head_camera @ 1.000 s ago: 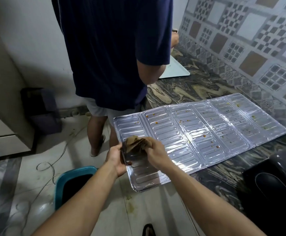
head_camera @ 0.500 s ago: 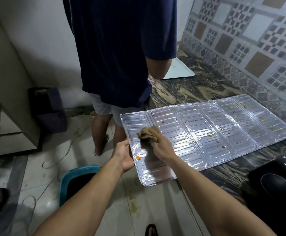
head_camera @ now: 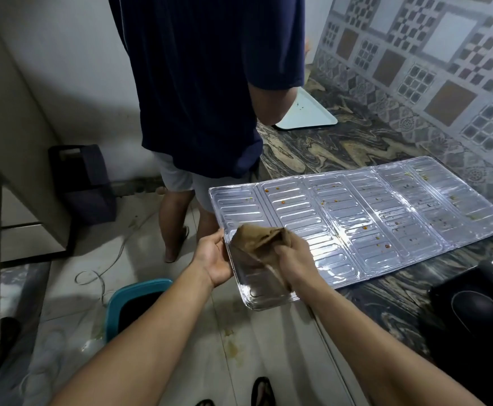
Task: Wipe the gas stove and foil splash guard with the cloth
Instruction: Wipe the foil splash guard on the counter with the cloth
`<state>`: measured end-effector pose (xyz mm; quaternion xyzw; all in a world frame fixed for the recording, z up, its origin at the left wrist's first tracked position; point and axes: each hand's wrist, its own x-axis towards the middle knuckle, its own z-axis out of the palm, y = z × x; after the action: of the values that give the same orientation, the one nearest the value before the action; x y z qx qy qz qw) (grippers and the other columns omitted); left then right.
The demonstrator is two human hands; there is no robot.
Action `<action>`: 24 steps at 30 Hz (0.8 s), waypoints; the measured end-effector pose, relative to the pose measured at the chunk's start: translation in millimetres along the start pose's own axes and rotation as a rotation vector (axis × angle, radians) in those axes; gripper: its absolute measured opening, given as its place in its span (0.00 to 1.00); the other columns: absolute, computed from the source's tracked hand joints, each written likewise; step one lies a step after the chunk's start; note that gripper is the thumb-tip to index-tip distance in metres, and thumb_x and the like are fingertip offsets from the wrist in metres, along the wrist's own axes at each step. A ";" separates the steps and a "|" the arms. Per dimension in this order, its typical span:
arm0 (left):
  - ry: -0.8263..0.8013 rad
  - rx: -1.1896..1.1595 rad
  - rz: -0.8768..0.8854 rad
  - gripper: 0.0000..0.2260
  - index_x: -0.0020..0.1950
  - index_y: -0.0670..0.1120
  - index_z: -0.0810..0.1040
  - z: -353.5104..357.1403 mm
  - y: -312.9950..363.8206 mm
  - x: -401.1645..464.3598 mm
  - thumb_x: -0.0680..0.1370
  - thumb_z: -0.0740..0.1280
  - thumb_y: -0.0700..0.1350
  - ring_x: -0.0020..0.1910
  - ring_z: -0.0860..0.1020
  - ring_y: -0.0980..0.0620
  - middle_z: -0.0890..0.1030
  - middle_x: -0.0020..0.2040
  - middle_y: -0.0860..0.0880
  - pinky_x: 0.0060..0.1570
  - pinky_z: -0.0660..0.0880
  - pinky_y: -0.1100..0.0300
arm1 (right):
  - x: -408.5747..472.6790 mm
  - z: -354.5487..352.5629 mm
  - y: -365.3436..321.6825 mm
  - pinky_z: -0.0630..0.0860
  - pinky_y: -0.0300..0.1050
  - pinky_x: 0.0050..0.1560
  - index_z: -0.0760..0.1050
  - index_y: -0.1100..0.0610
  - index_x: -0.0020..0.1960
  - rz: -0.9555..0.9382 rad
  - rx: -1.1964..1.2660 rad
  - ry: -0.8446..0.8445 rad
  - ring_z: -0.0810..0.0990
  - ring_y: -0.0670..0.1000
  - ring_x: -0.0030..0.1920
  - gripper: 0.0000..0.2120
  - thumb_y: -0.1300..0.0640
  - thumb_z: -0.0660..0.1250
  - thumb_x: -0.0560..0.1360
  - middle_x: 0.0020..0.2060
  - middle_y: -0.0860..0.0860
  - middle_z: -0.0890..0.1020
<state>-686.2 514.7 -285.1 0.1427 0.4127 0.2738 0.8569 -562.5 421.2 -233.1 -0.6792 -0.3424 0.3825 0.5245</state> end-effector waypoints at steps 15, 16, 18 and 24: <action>-0.023 0.051 0.002 0.21 0.57 0.38 0.79 1.7 -3.7 4.1 0.82 0.54 0.53 0.53 0.79 0.37 0.84 0.49 0.37 0.53 0.74 0.43 | -51.3 -14.3 31.4 0.79 0.39 0.40 0.78 0.65 0.51 0.080 0.006 -0.315 0.83 0.49 0.41 0.20 0.76 0.55 0.65 0.40 0.56 0.83; -0.027 0.059 0.000 0.21 0.57 0.38 0.79 0.8 -3.7 5.0 0.82 0.54 0.52 0.53 0.79 0.37 0.84 0.49 0.37 0.55 0.74 0.43 | -48.0 -18.4 26.5 0.78 0.37 0.38 0.78 0.66 0.52 0.065 0.029 -0.237 0.82 0.48 0.40 0.21 0.75 0.56 0.64 0.39 0.55 0.83; -0.031 0.106 -0.007 0.20 0.56 0.38 0.79 -0.4 -1.7 5.5 0.82 0.54 0.51 0.51 0.79 0.38 0.84 0.48 0.38 0.55 0.74 0.45 | -37.5 -29.3 18.6 0.79 0.37 0.42 0.79 0.62 0.51 -0.034 0.001 -0.011 0.82 0.49 0.44 0.24 0.73 0.56 0.60 0.40 0.51 0.84; 0.050 0.197 -0.015 0.13 0.50 0.44 0.76 -2.2 -3.3 11.5 0.83 0.52 0.41 0.38 0.83 0.44 0.85 0.43 0.42 0.43 0.80 0.46 | -1.1 -46.4 29.8 0.73 0.46 0.50 0.76 0.45 0.57 -0.115 -0.517 0.207 0.78 0.54 0.50 0.29 0.72 0.56 0.67 0.48 0.47 0.79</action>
<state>-680.9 518.8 -295.2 0.2164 0.4599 0.2289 0.8302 -520.2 393.0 -254.7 -0.8053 -0.4111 0.1806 0.3870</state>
